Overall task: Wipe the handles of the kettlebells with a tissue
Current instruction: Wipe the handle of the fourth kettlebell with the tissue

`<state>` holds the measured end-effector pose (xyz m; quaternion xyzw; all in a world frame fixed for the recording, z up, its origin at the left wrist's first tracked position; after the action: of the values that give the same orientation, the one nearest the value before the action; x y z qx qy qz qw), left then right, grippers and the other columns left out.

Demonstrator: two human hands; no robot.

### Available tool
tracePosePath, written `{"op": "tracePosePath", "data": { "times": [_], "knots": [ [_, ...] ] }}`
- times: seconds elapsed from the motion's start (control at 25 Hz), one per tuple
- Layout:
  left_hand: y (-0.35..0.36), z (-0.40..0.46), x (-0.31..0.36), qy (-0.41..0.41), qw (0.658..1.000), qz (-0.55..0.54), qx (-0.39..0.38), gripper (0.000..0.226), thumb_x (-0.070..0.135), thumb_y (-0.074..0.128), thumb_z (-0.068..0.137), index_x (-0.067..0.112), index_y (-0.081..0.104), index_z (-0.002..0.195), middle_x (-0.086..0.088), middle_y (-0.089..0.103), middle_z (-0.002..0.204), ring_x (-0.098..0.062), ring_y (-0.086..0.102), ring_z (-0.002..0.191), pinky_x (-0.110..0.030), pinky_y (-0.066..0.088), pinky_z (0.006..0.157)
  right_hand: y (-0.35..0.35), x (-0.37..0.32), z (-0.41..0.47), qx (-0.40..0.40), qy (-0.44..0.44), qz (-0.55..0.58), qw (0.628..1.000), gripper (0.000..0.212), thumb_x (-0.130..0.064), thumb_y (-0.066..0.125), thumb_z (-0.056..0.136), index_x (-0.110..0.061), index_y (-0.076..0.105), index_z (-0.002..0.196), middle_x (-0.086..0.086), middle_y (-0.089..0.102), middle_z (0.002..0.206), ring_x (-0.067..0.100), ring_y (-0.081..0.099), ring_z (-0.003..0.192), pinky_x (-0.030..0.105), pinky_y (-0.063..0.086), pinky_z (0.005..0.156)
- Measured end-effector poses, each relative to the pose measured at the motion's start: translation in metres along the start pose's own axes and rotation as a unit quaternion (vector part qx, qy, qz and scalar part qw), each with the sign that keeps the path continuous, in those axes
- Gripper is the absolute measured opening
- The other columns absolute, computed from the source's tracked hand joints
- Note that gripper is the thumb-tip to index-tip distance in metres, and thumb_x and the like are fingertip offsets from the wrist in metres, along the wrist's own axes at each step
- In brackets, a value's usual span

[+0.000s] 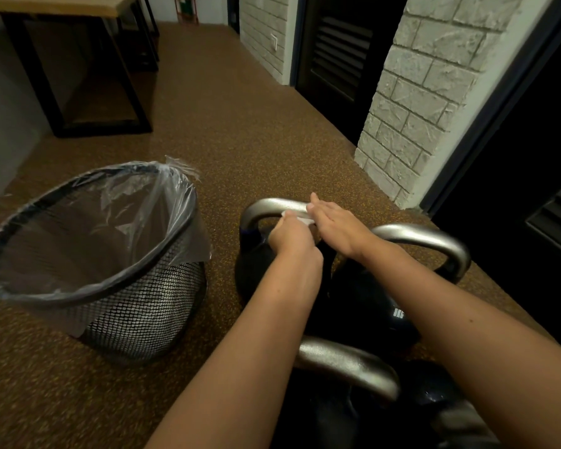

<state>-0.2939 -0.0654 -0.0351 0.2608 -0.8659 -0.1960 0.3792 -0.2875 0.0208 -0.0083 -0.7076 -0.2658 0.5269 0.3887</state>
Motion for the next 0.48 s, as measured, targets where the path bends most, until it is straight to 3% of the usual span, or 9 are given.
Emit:
{"op": "tracePosePath", "data": {
  "times": [0.16,0.24,0.28,0.32,0.36,0.4,0.48],
  "knots": [
    [-0.009,0.000,0.024,0.056,0.998,0.015,0.016,0.033,0.017,0.047,0.097,-0.002,0.053,0.123,-0.018,0.058,0.122,-0.030,0.058,0.112,-0.040,0.045,0.100,-0.002,-0.003,-0.004,-0.001,-0.006,0.000,1.000,0.051,-0.033,0.019,0.102,-0.014,0.015,0.149,0.010,0.020,0.155,0.019,0.013,0.144,0.026,0.012,0.112],
    [-0.010,-0.005,0.038,0.161,0.979,0.126,-0.004,0.032,0.021,0.045,0.097,-0.001,0.060,0.114,-0.017,0.063,0.114,-0.030,0.060,0.108,-0.038,0.048,0.096,-0.002,-0.004,-0.005,-0.003,-0.004,-0.001,1.000,0.051,-0.034,0.019,0.102,-0.014,0.015,0.149,0.010,0.019,0.156,0.019,0.012,0.145,0.026,0.011,0.112],
    [-0.008,-0.009,0.049,0.244,0.947,0.207,-0.019,0.034,0.022,0.044,0.098,-0.003,0.061,0.111,-0.017,0.064,0.110,-0.028,0.060,0.106,-0.032,0.048,0.088,-0.002,-0.004,-0.005,-0.003,-0.004,-0.001,1.000,0.051,-0.034,0.018,0.102,-0.014,0.014,0.149,0.010,0.018,0.156,0.018,0.011,0.145,0.026,0.011,0.112],
    [-0.004,-0.011,0.061,0.336,0.891,0.304,-0.034,0.035,0.022,0.042,0.099,-0.004,0.062,0.110,-0.016,0.066,0.105,-0.026,0.061,0.101,-0.027,0.044,0.077,-0.002,-0.004,-0.005,-0.004,-0.005,-0.004,1.000,0.051,-0.034,0.018,0.102,-0.014,0.014,0.149,0.009,0.019,0.156,0.018,0.011,0.145,0.026,0.010,0.112],
    [0.002,-0.012,0.068,0.415,0.810,0.412,-0.057,0.034,0.022,0.042,0.099,-0.002,0.063,0.110,-0.015,0.067,0.101,-0.023,0.061,0.095,-0.022,0.037,0.068,-0.001,-0.004,-0.005,-0.005,-0.007,-0.007,1.000,0.051,-0.033,0.018,0.102,-0.013,0.014,0.149,0.009,0.019,0.156,0.018,0.011,0.145,0.026,0.010,0.112],
    [0.009,-0.009,0.067,0.469,0.712,0.515,-0.088,0.032,0.020,0.041,0.099,0.002,0.061,0.116,-0.015,0.065,0.105,-0.022,0.060,0.095,-0.018,0.034,0.069,-0.001,-0.003,-0.004,-0.006,-0.007,-0.010,1.000,0.051,-0.032,0.018,0.103,-0.012,0.014,0.149,0.008,0.019,0.156,0.017,0.011,0.145,0.026,0.010,0.112],
    [0.013,0.004,0.048,0.524,0.494,0.674,-0.165,0.036,0.012,0.043,0.097,0.010,0.049,0.132,-0.012,0.050,0.135,-0.025,0.049,0.122,-0.025,0.037,0.096,-0.001,-0.004,-0.004,-0.007,-0.009,-0.008,1.000,0.051,-0.031,0.017,0.103,-0.011,0.013,0.149,0.007,0.017,0.156,0.016,0.010,0.145,0.025,0.009,0.112]
  ]
}}
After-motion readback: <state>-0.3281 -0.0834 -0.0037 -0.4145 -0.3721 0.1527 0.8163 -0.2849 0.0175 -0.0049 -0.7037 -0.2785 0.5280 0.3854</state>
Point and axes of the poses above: each hand's wrist, its own z-axis towards the middle knuckle, its own y-axis out of the palm, x = y × z, the point moved 7 cm from there along z, towards the middle knuckle
